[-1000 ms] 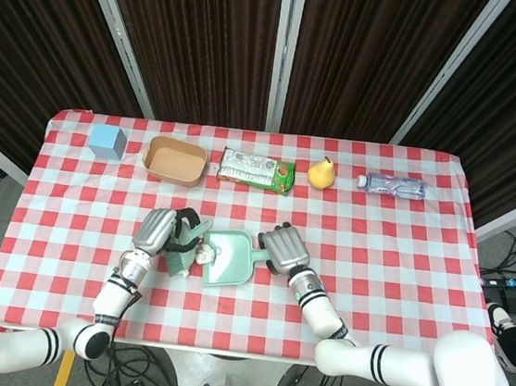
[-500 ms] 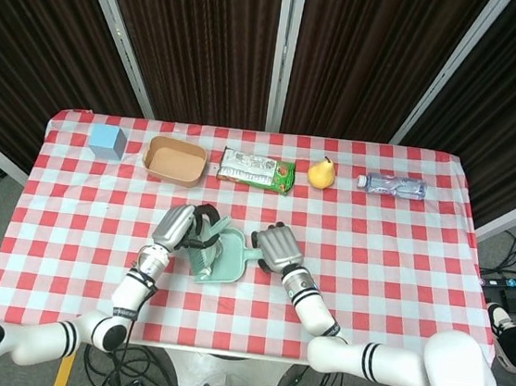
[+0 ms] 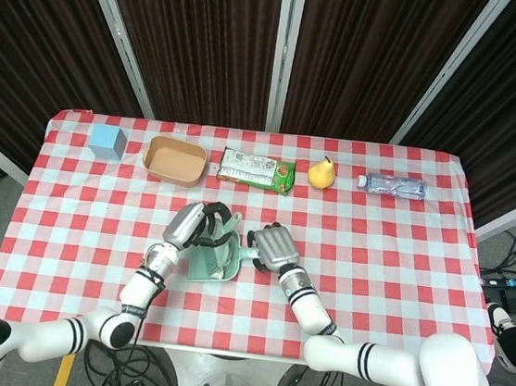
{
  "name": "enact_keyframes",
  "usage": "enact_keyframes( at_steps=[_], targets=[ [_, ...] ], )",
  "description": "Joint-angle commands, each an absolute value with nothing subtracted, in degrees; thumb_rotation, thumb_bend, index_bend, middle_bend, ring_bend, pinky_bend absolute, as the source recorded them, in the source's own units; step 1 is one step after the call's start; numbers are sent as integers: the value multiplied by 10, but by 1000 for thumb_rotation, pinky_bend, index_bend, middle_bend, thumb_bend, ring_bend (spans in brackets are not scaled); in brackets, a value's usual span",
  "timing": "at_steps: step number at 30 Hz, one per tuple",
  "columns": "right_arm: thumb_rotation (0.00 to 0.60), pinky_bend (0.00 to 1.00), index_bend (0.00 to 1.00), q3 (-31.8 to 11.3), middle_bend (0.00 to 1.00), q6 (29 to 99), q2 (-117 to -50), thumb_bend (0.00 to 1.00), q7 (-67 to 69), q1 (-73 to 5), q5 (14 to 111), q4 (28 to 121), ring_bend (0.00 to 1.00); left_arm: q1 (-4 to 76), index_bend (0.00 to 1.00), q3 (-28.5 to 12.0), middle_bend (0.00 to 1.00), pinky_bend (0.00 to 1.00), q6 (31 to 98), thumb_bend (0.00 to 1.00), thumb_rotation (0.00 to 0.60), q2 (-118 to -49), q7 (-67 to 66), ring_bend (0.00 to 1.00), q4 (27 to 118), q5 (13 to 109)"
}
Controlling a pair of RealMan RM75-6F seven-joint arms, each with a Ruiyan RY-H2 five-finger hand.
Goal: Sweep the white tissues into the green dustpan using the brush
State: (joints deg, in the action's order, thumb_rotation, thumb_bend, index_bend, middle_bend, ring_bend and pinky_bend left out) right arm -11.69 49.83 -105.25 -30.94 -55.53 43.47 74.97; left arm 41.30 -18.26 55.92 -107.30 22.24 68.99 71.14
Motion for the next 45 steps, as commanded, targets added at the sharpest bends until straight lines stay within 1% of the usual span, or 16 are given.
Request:
enact_keyframes(
  at_steps=[1, 13, 16, 18, 20, 21, 23, 24, 26, 28, 31, 35, 40, 42, 45],
  targets=[
    [600, 247, 664, -120, 550, 499, -1053, 375, -301, -553, 441, 747, 326, 416, 534, -189, 567, 800, 551, 508, 600, -1070, 231, 663, 697, 705],
    [600, 249, 668, -124, 550, 493, -1044, 375, -267, -538, 454, 744, 323, 402, 534, -188, 567, 794, 567, 509, 600, -1031, 227, 663, 727, 706],
    [600, 238, 655, -122, 534, 490, -1043, 372, -267, -537, 455, 743, 315, 398, 534, -184, 567, 794, 569, 509, 600, -1022, 219, 662, 731, 705],
    [600, 217, 595, -121, 502, 490, -1040, 359, -267, -535, 454, 747, 287, 394, 533, -178, 567, 794, 574, 509, 600, -1017, 212, 663, 730, 709],
    [600, 194, 513, -121, 466, 491, -1035, 303, -269, -533, 451, 751, 241, 389, 533, -171, 566, 794, 582, 509, 600, -1010, 207, 662, 728, 716],
    [600, 182, 462, -120, 443, 491, -1032, 247, -270, -532, 448, 754, 211, 386, 533, -168, 566, 793, 586, 509, 600, -1007, 206, 662, 727, 720],
    [600, 148, 339, -119, 373, 492, -1025, 98, -277, -530, 439, 762, 141, 379, 533, -159, 566, 794, 593, 509, 600, -1001, 205, 662, 724, 728],
    [600, 134, 289, -119, 340, 495, -1022, 46, -280, -530, 437, 766, 116, 376, 533, -155, 567, 793, 595, 508, 600, -997, 204, 662, 722, 731],
    [600, 122, 233, -118, 297, 501, -1018, 10, -287, -529, 435, 773, 90, 372, 533, -145, 566, 794, 600, 509, 600, -990, 197, 662, 715, 740],
    [600, 114, 203, -117, 269, 504, -1014, 0, -290, -528, 434, 780, 77, 369, 533, -139, 566, 793, 605, 508, 600, -984, 187, 662, 707, 747],
    [600, 108, 189, -117, 255, 510, -1008, 0, -292, -526, 435, 790, 74, 367, 533, -132, 566, 791, 604, 509, 600, -971, 169, 662, 699, 749],
    [600, 101, 185, -115, 251, 526, -989, 0, -294, -520, 448, 816, 74, 371, 533, -128, 565, 791, 590, 510, 600, -951, 91, 662, 684, 732],
    [600, 92, 185, -110, 252, 562, -937, 0, -290, -498, 484, 870, 74, 377, 522, -122, 561, 787, 559, 513, 600, -929, -20, 662, 696, 689],
    [600, 91, 185, -107, 254, 574, -914, 0, -287, -488, 498, 891, 74, 381, 494, -118, 552, 786, 550, 512, 600, -925, -59, 661, 700, 676],
    [600, 89, 185, -100, 254, 592, -875, 0, -277, -469, 521, 921, 74, 388, 418, -111, 509, 760, 536, 486, 600, -922, -118, 644, 708, 653]
  ],
)
